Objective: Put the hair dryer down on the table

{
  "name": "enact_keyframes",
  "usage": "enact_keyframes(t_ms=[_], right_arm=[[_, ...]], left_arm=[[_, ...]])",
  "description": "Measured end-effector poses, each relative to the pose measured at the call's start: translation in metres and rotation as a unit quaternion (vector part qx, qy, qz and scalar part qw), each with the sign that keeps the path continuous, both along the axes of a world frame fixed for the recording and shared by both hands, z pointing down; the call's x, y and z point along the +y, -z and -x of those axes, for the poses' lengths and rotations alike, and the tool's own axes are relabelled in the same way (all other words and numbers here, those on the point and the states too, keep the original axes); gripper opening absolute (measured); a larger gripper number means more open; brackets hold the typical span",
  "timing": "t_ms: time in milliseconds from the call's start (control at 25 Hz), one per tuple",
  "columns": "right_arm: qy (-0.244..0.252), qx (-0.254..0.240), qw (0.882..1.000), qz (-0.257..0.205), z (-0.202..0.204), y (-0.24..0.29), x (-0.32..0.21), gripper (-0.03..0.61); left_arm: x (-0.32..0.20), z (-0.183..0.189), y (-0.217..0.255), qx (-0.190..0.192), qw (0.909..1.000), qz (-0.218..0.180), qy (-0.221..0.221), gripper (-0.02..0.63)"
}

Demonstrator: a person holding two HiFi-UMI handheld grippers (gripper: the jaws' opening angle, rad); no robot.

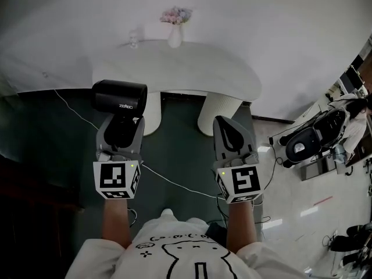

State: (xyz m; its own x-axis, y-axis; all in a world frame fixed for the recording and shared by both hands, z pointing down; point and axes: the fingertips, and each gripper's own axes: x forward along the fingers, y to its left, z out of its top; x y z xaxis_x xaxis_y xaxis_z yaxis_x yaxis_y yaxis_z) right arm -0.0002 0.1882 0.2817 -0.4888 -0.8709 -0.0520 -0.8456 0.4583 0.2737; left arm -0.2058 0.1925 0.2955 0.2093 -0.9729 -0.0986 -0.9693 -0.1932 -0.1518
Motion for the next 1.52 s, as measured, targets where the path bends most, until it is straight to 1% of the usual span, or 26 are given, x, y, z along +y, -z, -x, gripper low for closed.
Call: enact_keyframes(t_ms=[120, 280, 600, 760, 840, 1040, 1200, 1520], right_arm=[[0.004, -0.001, 1.0, 0.007, 0.015, -0.002, -0.013, 0.001], [0.005, -0.006, 1.0, 0.015, 0.023, -0.005, -0.024, 0.0], [0.008, -0.005, 1.0, 0.014, 0.031, -0.016, -0.041, 0.0], [0.006, -0.014, 1.0, 0.01, 0.031, -0.021, -0.049, 0.0], [0.004, -0.017, 1.0, 0.011, 0.023, -0.021, -0.066, 0.0], [0.001, -0.024, 1.0, 0.013, -0.008, -0.016, -0.125, 0.0], [-0.005, -0.036, 0.999, 0.019, -0.03, -0.018, -0.173, 0.0], [0.008, -0.045, 0.999, 0.019, -0.067, -0.006, -0.252, 0.0]], left_arm=[[-0.01, 0.017, -0.004, 0.007, 1.0, 0.005, 0.004, 0.247], [-0.015, 0.028, -0.013, 0.01, 0.9998, 0.015, 0.01, 0.247], [-0.033, 0.035, -0.023, 0.021, 0.9996, 0.012, 0.016, 0.247], [-0.039, 0.036, -0.029, 0.016, 0.9998, 0.006, 0.011, 0.247], [-0.056, 0.028, -0.027, 0.014, 0.9998, 0.006, 0.01, 0.247], [-0.118, 0.001, -0.018, 0.016, 0.9998, 0.008, 0.011, 0.247], [-0.163, -0.019, -0.021, 0.01, 0.9999, 0.012, 0.007, 0.247], [-0.238, -0.069, -0.011, -0.001, 0.9998, 0.019, 0.002, 0.247]])
